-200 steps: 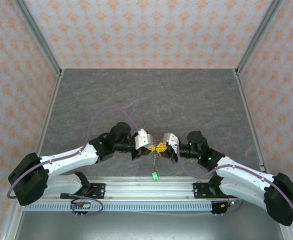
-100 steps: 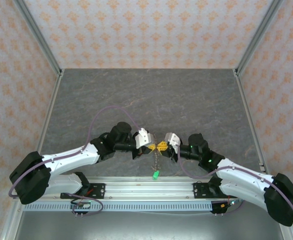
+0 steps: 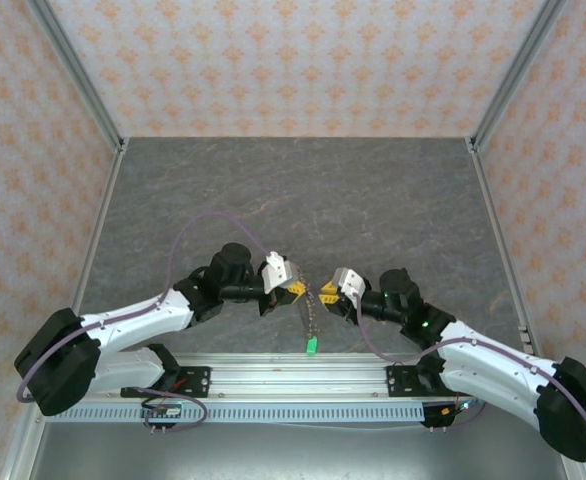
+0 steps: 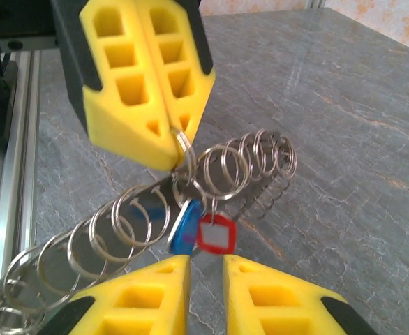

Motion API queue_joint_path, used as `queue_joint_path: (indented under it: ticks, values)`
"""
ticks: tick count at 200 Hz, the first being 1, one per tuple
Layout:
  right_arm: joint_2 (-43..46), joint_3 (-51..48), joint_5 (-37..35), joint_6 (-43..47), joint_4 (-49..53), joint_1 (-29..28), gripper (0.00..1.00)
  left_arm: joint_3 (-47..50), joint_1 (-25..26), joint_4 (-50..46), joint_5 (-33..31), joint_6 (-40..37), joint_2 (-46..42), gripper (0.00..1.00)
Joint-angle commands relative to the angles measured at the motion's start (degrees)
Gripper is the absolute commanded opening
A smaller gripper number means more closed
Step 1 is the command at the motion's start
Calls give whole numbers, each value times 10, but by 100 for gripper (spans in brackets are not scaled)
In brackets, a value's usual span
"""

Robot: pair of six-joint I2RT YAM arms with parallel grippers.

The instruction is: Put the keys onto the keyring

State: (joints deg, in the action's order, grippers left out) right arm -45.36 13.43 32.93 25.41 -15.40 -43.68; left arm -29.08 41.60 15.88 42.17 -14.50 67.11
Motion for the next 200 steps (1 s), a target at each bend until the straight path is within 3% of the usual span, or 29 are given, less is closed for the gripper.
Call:
queue_joint_path:
  ticks: [1,151,184,200]
  values:
    - [12,12,7,9,7,2,19,9,-10,63,25,21,-19,0]
    - [13,47,82,27,19,2,19,40,-24,81,24,30,-57,0]
    - [-10,58,95,68,67,2,19,39,-25,82,12,9,-49,0]
    - [-16,58,118,54,40,2,20,33,-24,74,26,0,-46,0]
